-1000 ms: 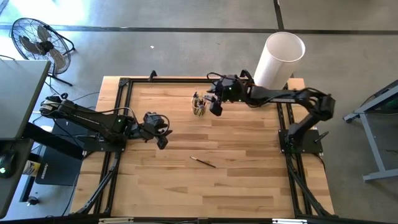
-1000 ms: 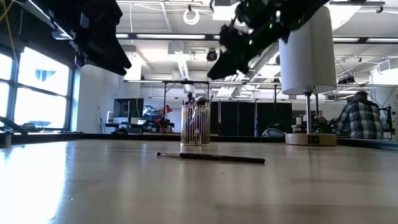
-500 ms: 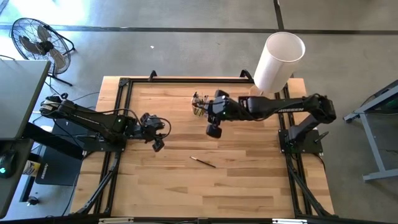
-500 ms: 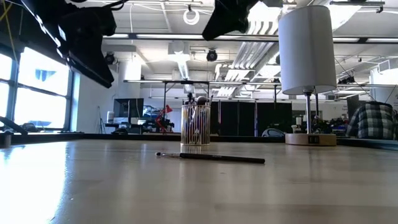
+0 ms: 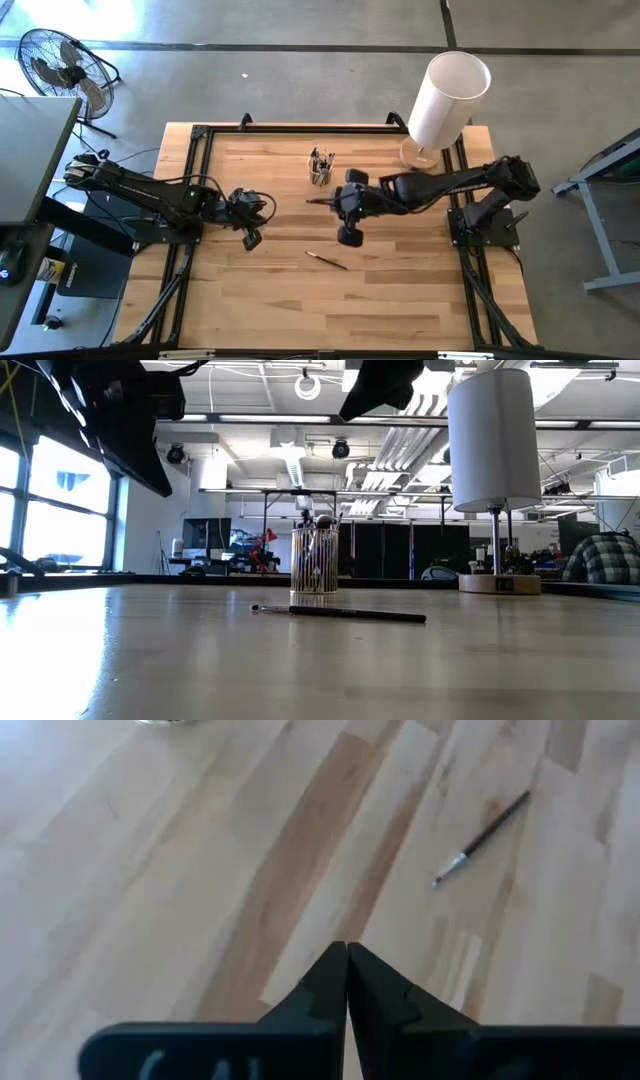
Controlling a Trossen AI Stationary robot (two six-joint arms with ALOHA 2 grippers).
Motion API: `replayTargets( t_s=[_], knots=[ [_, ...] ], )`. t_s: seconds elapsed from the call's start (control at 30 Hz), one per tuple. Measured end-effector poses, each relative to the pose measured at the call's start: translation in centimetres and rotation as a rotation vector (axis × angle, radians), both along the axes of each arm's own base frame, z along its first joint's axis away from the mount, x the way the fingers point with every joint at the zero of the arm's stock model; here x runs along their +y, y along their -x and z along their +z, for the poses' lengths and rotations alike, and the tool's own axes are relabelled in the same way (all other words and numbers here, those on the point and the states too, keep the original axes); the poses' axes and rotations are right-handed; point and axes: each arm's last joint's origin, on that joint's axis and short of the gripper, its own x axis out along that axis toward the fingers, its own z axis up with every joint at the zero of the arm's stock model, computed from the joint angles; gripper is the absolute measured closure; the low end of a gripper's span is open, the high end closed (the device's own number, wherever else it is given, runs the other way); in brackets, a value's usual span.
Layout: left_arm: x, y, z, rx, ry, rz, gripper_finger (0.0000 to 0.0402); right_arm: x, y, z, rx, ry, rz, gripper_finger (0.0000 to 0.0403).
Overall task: Put items in baskets/containers
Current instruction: Put the eyeshadow brush into the pen holder
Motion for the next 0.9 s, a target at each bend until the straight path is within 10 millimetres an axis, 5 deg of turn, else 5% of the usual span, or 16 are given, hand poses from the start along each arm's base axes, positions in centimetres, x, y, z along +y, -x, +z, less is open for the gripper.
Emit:
replayTargets(
  t_s=[0.27,0.47,0.73,0.9],
  knots=[
    [-0.3,0.1,-0.1,0.03,0.071,-0.088,0.0399,4.7,-0.1,-1.7,0.049,-0.088,0.056,0.0401],
    [-0.4,0.0,-0.3,0.043,0.092,-0.107,0.04,7.5,-2.9,-6.1,0.088,-0.164,0.053,0.0402],
    [-0.6,0.2,-0.4,0.069,0.11,-0.194,0.0401,7.0,-8.9,-10.0,0.133,-0.108,0.014,0.0401],
    [-0.5,0.5,-0.6,0.107,0.104,-0.192,0.0401,5.5,-10.5,-12.8,0.21,-0.123,-0.062,0.0379]
  ],
)
